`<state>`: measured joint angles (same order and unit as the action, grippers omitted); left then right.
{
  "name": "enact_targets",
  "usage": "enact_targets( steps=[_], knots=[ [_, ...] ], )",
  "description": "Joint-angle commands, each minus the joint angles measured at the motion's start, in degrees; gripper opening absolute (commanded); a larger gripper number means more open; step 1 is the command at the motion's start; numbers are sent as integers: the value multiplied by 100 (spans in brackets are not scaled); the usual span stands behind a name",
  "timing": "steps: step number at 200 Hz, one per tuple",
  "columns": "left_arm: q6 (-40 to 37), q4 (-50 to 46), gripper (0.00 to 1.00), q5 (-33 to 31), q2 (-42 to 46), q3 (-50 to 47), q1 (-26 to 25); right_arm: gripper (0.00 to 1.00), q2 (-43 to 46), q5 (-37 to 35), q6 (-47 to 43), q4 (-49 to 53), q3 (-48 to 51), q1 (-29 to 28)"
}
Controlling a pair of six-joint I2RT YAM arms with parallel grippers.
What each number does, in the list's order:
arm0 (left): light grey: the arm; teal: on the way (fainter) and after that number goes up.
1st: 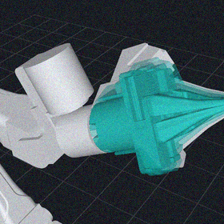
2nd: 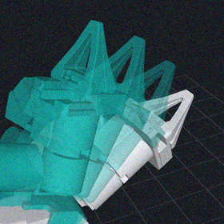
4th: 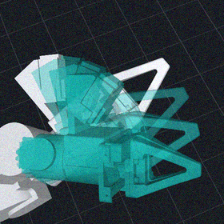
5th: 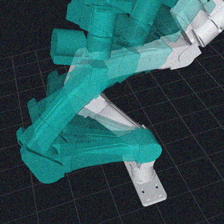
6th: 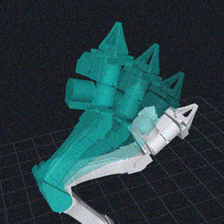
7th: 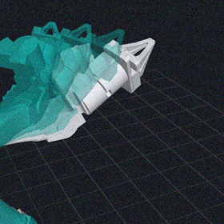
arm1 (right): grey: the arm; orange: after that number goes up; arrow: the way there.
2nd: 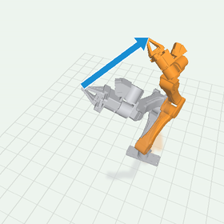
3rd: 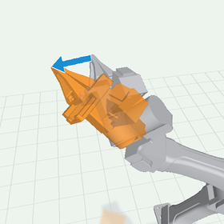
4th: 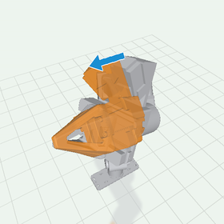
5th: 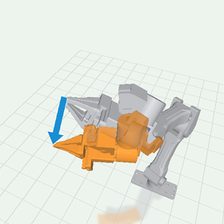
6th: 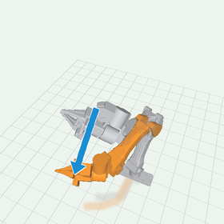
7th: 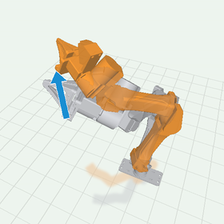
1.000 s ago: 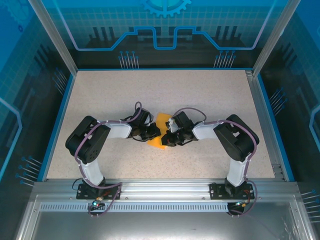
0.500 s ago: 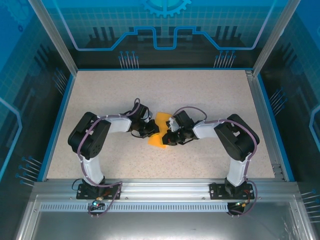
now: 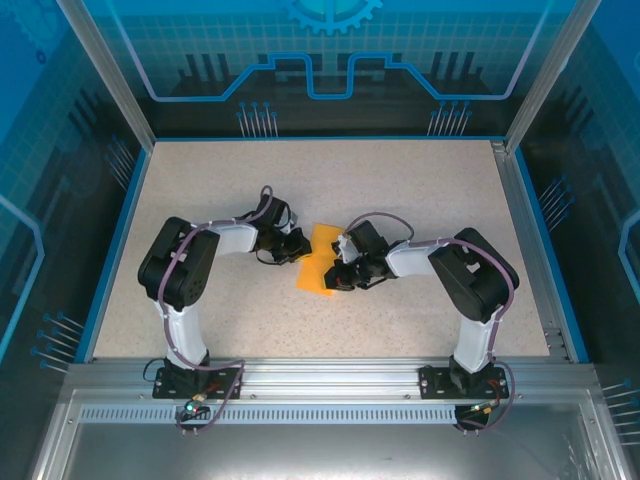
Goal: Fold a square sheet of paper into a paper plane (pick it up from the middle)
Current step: Fold the triangle a second time at the center of the table.
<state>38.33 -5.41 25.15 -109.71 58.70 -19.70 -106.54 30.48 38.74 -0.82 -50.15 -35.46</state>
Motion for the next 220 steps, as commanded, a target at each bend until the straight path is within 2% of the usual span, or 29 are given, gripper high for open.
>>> enact_targets(
  steps=[1, 89, 115, 162, 188, 220],
  knots=[
    [-311, -138, 10, -573, -184, 137, 185, 0, -166, -64, -112, 917, 160, 57],
    [-591, -474, 12, -539, 123, 412, 432, 1, -270, 33, -111, 895, 68, 57],
    [-517, -379, 13, -139, 431, 328, 432, 1, -258, 18, -87, 882, 34, 54],
    [-317, 189, 14, 903, 757, -266, 114, 2, -201, -38, -12, 839, 6, 57],
    [-383, 362, 14, 931, 670, -449, -184, 2, -91, -48, 2, 795, 16, 57],
    [-281, 630, 13, 897, 413, -570, -217, 3, 61, -78, 0, 820, 8, 52]
  ],
)
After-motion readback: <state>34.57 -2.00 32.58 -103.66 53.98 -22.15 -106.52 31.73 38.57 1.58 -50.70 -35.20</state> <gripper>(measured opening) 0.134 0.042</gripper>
